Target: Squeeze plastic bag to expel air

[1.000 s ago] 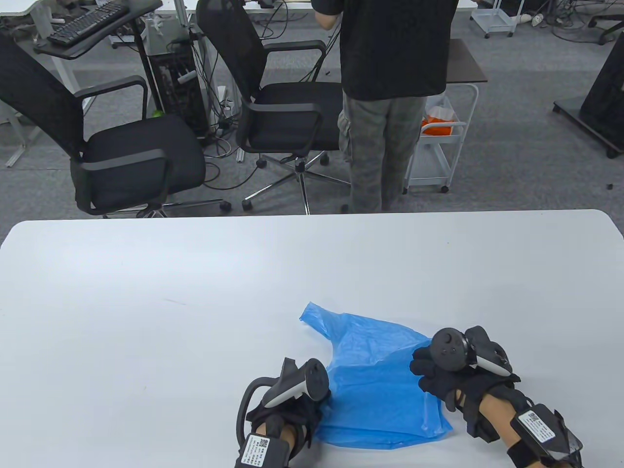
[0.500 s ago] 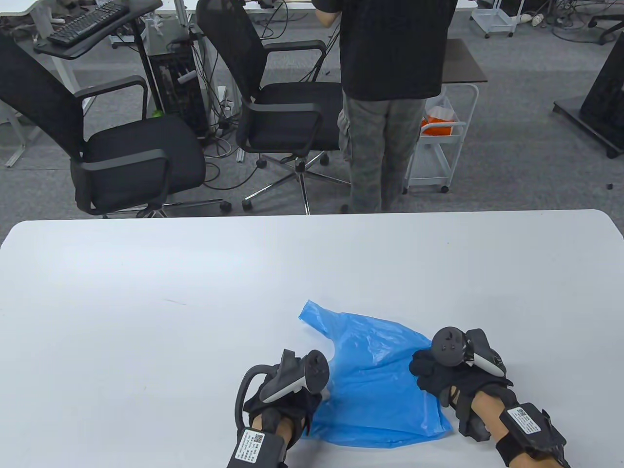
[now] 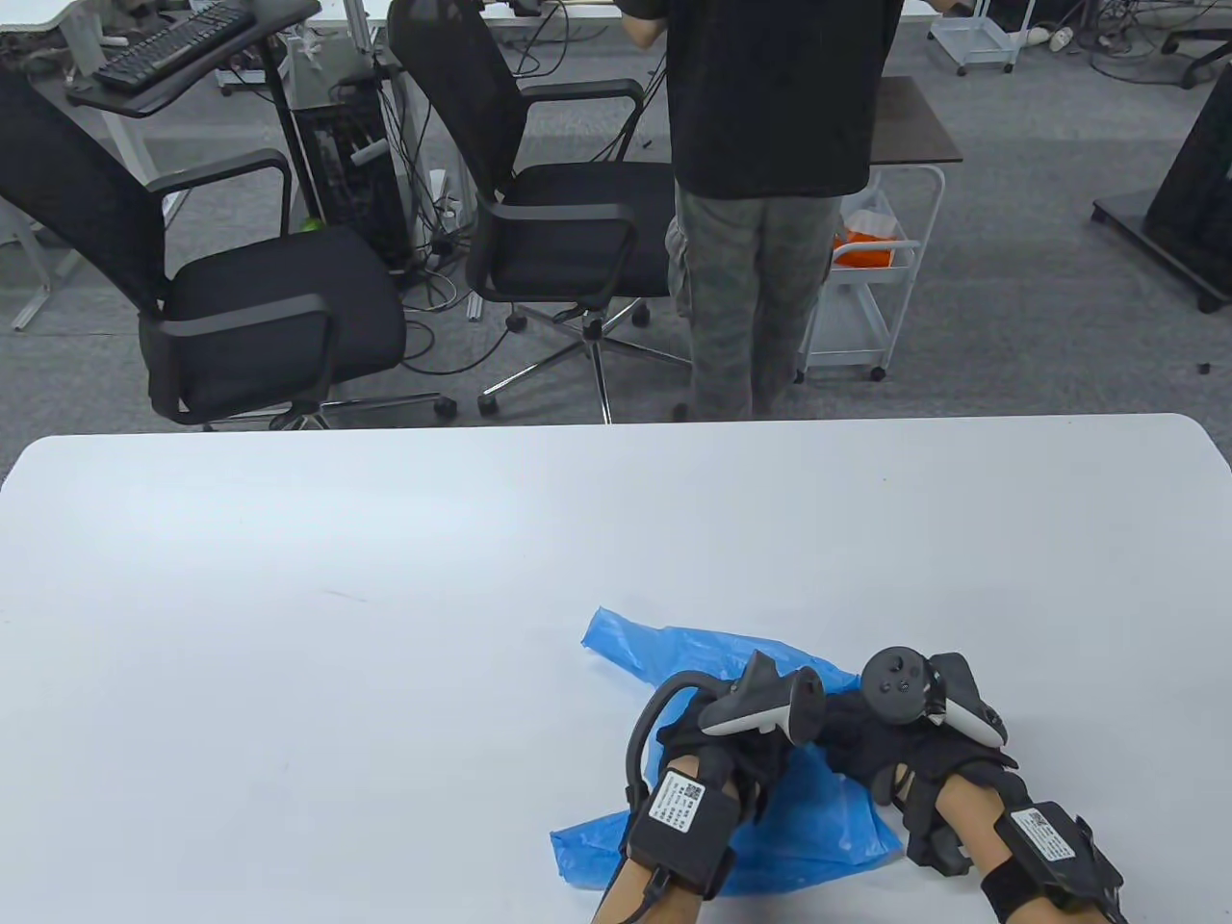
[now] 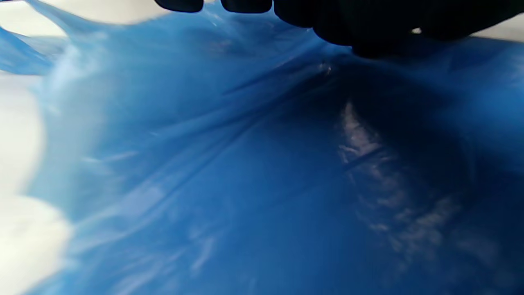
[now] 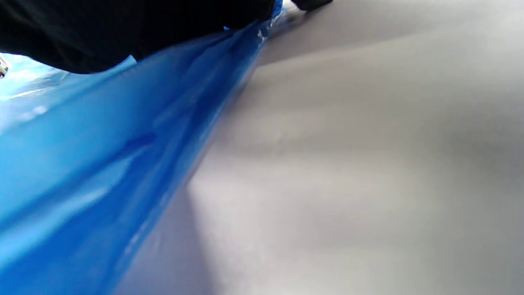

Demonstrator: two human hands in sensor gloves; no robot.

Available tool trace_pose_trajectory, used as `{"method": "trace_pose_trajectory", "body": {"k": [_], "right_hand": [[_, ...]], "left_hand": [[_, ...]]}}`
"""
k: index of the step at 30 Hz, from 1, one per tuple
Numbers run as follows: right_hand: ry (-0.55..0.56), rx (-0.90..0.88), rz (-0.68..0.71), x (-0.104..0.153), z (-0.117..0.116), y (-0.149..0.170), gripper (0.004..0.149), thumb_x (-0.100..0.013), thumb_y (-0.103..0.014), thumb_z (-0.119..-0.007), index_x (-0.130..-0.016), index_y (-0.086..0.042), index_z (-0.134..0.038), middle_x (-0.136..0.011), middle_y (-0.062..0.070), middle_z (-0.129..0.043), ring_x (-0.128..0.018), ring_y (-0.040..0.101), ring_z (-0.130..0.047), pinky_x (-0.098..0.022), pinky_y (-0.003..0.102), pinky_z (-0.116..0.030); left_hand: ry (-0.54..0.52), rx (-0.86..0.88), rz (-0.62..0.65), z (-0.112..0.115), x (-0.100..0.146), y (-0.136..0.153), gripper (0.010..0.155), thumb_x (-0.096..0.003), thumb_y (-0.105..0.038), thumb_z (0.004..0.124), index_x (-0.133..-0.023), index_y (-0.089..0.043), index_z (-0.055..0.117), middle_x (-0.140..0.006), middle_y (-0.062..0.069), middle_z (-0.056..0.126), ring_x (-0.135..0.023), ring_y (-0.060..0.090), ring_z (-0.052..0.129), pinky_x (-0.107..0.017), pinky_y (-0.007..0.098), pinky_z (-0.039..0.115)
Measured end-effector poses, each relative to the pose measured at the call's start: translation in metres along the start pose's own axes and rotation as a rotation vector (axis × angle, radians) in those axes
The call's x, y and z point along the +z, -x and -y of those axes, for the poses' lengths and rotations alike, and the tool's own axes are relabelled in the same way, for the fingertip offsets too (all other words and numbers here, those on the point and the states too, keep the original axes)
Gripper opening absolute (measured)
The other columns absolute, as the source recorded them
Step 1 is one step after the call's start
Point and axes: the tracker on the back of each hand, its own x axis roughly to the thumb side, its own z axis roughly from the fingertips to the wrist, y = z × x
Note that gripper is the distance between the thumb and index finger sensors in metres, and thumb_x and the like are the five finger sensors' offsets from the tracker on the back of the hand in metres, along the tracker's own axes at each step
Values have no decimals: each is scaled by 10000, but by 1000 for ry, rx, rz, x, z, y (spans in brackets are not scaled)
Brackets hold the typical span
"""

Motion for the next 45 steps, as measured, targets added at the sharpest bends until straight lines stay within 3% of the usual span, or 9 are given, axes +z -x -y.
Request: {"method": "trace_pose_trajectory", "body": {"k": [4,10,18,24,30,32,35,38,45], "right_hand": [[-5,-6,5,0,0,1,501,-409,-498,-726,-902,-452,-652,-1092,-228,-469,-1063,46,-386,-782,398,-375],[-4,-12,1,1,0,2,496,-410,-499,-725,-899,-454,-656,-1090,-230,-474,-1061,44,-389,-782,396,-377],[-8,-22,-5,2,0,2,488,-413,-499,-721,-895,-460,-657,-1087,-242,-473,-1061,30,-385,-783,393,-370],[-8,-28,-6,2,-1,3,484,-413,-499,-719,-892,-464,-659,-1087,-251,-471,-1062,21,-382,-784,393,-363],[-2,-38,-5,3,-3,4,494,-411,-502,-718,-898,-461,-645,-1091,-246,-454,-1065,27,-361,-787,391,-345],[-22,-46,32,7,-1,2,507,-412,-484,-724,-911,-421,-656,-1104,-193,-455,-1074,77,-359,-795,436,-333],[152,-94,125,18,21,-2,496,-396,-484,-745,-882,-384,-731,-1068,-117,-606,-1036,175,-551,-739,447,-519],[258,-54,150,22,43,-13,493,-391,-483,-757,-873,-380,-753,-1065,-118,-619,-1038,175,-551,-738,448,-519],[138,128,35,-11,42,-22,548,-394,-494,-743,-928,-416,-649,-1113,-170,-478,-1087,134,-421,-788,481,-414]], "left_hand": [[53,30,-9,11,-13,3,607,-412,-434,649,-982,-443,441,-1089,-163,346,-1095,177,351,-808,509,430],[57,76,-38,19,-6,31,604,-412,-436,646,-968,-495,416,-1082,-197,321,-1073,131,327,-803,512,430],[65,139,-145,40,28,92,614,-414,-433,641,-966,-505,382,-1080,-218,288,-1069,112,299,-804,520,407],[56,170,-191,55,53,121,613,-414,-428,644,-965,-507,385,-1082,-220,288,-1072,114,296,-804,525,404],[19,179,-206,59,56,119,613,-410,-426,646,-969,-477,400,-1083,-187,306,-1074,150,305,-797,535,408],[16,195,-213,58,55,118,611,-408,-424,648,-970,-467,411,-1083,-179,315,-1073,158,311,-796,533,412],[18,199,-214,58,55,118,608,-410,-424,646,-970,-464,413,-1083,-175,316,-1073,161,309,-795,535,411],[16,208,-209,58,55,119,609,-409,-423,648,-972,-459,419,-1083,-173,319,-1072,163,309,-794,534,410],[18,226,-203,57,55,121,603,-409,-424,647,-970,-460,428,-1081,-174,325,-1071,160,308,-794,534,402]]}}
